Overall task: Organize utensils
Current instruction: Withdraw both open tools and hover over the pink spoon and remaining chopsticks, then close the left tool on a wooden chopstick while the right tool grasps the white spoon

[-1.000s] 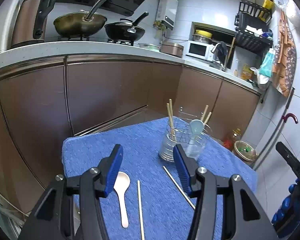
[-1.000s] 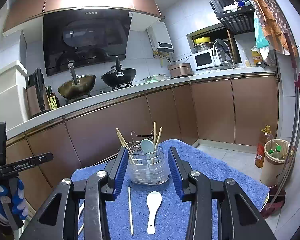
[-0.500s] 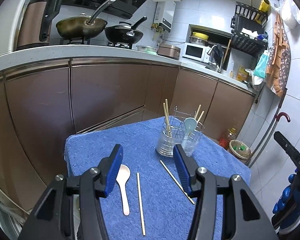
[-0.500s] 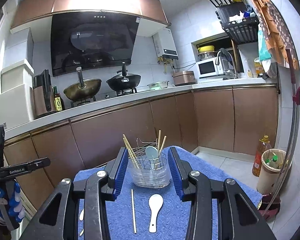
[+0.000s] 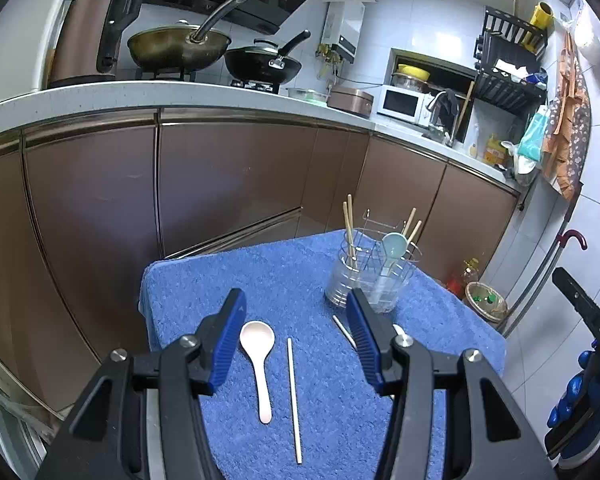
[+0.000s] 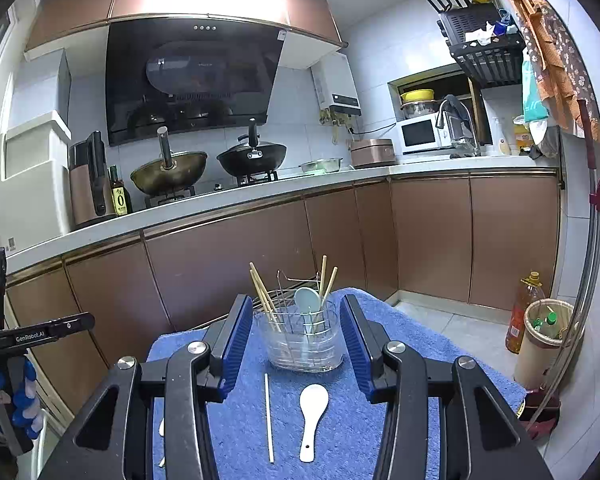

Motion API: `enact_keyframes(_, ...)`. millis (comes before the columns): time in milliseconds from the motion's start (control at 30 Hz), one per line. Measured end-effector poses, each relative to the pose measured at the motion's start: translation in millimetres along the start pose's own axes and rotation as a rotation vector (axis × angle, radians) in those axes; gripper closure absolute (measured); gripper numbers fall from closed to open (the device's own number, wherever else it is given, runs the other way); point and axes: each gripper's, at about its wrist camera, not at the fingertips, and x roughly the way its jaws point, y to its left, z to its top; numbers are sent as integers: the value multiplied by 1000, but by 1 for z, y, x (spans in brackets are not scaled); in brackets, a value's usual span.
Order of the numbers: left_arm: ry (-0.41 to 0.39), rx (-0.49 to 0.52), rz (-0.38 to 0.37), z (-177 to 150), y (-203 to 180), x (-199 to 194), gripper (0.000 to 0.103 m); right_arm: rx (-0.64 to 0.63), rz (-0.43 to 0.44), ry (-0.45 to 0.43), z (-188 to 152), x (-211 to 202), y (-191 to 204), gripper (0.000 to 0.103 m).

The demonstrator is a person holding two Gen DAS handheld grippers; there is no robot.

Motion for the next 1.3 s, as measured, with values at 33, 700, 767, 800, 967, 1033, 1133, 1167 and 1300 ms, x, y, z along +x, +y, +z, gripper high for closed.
enact_keyframes(33, 5, 1, 1, 0, 0, 2, 53, -3, 1, 3, 0, 1, 0, 60)
enact_keyframes(700, 174, -42, -60, -16, 10, 54, 54, -16, 27, 127, -21, 37, -7, 60)
enact_keyframes(767, 213, -49, -70, -21, 11, 66, 54, -14, 30, 151, -26, 44, -10, 60)
enact_keyframes(800, 227, -53, -75, -22, 11, 70, 55, -10, 33, 169, -28, 49, -13, 60)
enact_keyframes(967, 352, -90, -98, -35, 18, 114, 60, 13, 36, 247, -45, 74, -26, 60)
enact_keyframes(1033, 398, -98, -90, -40, 18, 133, 62, 20, 37, 280, -53, 86, -30, 60)
enact_keyframes(1133, 485, -132, -92, -48, 22, 165, 66, 32, 48, 348, -68, 106, -36, 60)
enact_keyframes(1167, 521, -150, -97, -51, 24, 178, 67, 34, 50, 363, -71, 110, -37, 60)
enact_keyframes(1300, 577, -163, -102, -58, 21, 205, 71, 49, 61, 428, -87, 127, -45, 60)
